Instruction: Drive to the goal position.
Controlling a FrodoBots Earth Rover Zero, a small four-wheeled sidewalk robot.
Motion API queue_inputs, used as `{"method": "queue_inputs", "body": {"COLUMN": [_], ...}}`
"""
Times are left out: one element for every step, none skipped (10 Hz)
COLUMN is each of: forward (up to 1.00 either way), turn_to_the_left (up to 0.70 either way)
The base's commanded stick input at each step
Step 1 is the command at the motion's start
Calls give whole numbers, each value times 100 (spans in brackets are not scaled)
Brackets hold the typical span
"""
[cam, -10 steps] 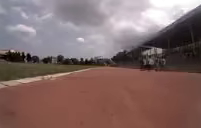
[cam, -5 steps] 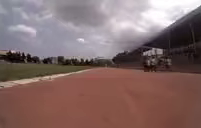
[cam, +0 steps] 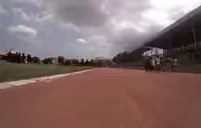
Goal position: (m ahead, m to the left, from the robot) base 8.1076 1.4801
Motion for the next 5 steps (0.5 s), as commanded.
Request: {"method": "queue_inputs", "body": {"forward": [45,45,45,45,45], "turn_to_the_left": [0,0,0,0,0]}}
